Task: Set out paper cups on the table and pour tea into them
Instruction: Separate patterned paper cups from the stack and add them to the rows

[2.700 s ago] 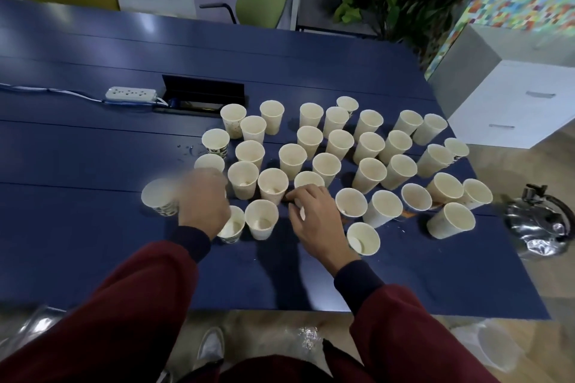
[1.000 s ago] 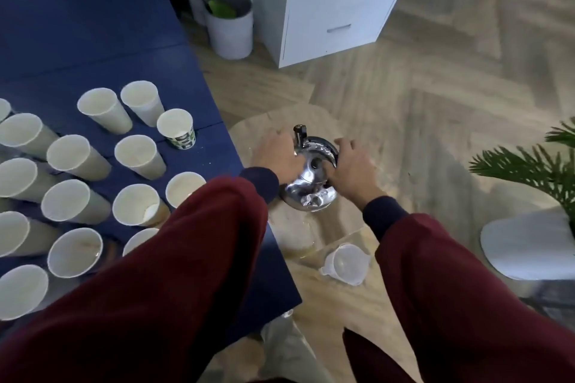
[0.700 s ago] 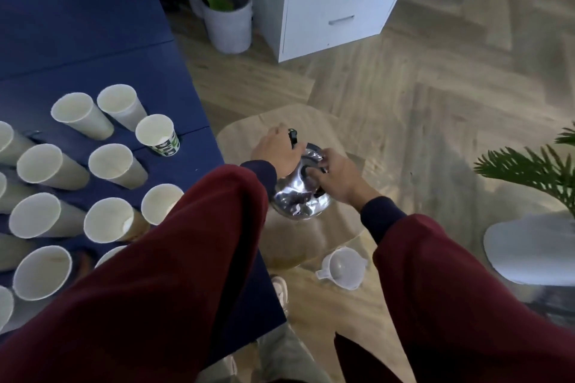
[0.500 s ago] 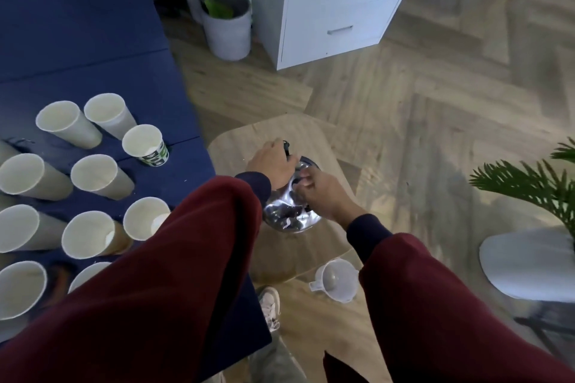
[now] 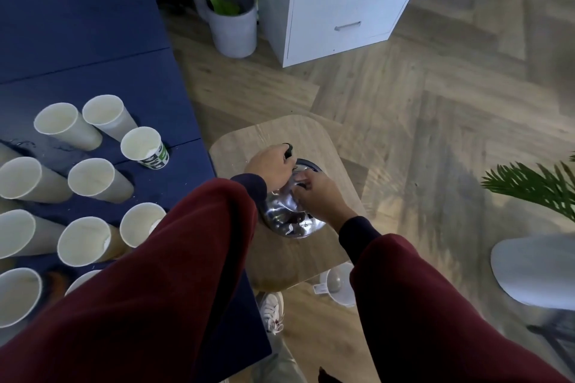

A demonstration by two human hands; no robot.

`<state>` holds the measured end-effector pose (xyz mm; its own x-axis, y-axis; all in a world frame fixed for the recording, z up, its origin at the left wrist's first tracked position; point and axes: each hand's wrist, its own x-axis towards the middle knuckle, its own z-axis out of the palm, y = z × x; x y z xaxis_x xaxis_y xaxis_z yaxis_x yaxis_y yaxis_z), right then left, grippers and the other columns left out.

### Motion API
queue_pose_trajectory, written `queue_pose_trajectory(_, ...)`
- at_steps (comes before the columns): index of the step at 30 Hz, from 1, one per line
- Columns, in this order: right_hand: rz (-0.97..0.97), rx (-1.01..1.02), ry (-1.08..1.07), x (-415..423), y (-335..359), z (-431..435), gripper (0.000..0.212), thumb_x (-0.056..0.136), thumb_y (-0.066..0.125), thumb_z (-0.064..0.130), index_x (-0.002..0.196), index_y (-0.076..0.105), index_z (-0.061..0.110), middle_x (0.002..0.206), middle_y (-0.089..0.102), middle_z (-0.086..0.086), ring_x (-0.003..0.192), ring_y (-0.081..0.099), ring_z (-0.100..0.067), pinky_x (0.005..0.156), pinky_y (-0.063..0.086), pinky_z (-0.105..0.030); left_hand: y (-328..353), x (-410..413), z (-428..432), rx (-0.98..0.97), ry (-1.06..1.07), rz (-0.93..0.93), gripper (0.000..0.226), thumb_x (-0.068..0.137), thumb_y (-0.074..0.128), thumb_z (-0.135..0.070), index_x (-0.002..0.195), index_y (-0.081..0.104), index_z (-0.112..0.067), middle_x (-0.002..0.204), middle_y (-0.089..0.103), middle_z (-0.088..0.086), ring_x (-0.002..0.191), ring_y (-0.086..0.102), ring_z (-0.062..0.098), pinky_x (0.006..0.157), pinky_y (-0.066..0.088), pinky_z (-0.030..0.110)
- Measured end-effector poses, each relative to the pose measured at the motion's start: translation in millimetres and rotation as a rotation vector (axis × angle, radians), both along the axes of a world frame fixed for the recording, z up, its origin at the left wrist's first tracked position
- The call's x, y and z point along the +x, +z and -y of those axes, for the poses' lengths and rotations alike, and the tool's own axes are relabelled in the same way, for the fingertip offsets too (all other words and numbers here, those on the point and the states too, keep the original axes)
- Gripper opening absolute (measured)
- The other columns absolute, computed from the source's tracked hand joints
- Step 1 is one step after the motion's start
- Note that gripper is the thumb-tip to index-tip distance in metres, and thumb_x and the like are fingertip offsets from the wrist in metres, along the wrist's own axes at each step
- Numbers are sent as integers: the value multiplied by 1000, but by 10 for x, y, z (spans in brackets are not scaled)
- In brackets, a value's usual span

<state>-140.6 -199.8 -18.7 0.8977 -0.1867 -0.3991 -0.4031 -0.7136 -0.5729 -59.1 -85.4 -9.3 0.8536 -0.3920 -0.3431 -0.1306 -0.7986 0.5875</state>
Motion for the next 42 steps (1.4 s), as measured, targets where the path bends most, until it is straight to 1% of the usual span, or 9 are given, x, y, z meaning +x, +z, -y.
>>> queue_pose_trajectory(2,54,-52,17,34,-32,-36,21,96,54,16,111,70,11,81,53,18,92,56,-18,98,49,-45,2,27,-27,-10,6,14,35,103,44,-21,131,57,-5,132,60,13,120,55,29,100,42,38)
queue_pose_trajectory(5,76,-89,10,72,-57,-103,19,96,54,14,99,71,7,69,48,13,80,51,-18,98,48,-50,-34,51,-76,-41,13,-3,36,101,44,-15,135,56,-11,131,62,11,118,58,27,99,45,38)
queue_pose_trajectory(13,86,-136,-331,74,-77,44,42,95,55,24,134,51,6,129,52,-13,120,45,-28,94,36,-31,-148,149,-50,-86,55,-14,32,96,53,-14,127,54,-6,132,56,12,115,57,29,98,47,42)
queue_pose_trajectory(16,18,-26,-333,44,-162,183,35,97,57,29,125,54,9,120,62,-9,106,59,-25,90,52,-37,-187,209,17,-81,88,-112,24,95,59,-23,113,51,-8,120,58,11,107,57,28,85,45,36)
queue_pose_trajectory(19,71,78,-315,-10,-207,226,23,96,59,32,116,53,21,112,62,-2,94,61,-16,79,55,-34,-240,233,54,-182,119,-227,30,90,68,-27,111,54,-11,112,64,9,102,62,26,90,53,43)
queue_pose_trajectory(24,99,190,-325,11,-228,253,18,96,61,38,106,58,23,105,64,-1,93,65,-17,76,60,-36,-319,187,27,-205,156,-114,47,84,71,-20,128,56,-15,117,64,4,104,62,20,91,54,39)
queue_pose_trajectory(29,112,340,-342,26,-161,209,12,102,55,22,105,62,13,95,68,-5,84,66,-15,67,53,-27,-345,175,-9,-181,137,23,29,90,64,-11,119,67,-9,123,57,6,106,58,20,86,43,24)
queue_pose_trajectory(34,166,395,-381,-38,-206,155,13,102,56,27,108,67,22,85,73,-6,66,70,-13,71,58,-38,-348,79,29,-78,52,137,42,83,61,1,124,63,-10,122,52,3,106,54,20,94,49,34)
queue_pose_trajectory(42,129,476,-438,-76,-313,22,15,97,65,35,105,63,23,97,70,-10,80,64,-19,66,54,-31,-430,-68,26,156,-67,500,24,72,79,-1,83,60,-10,84,56,5,60,52,17,53,48,31)
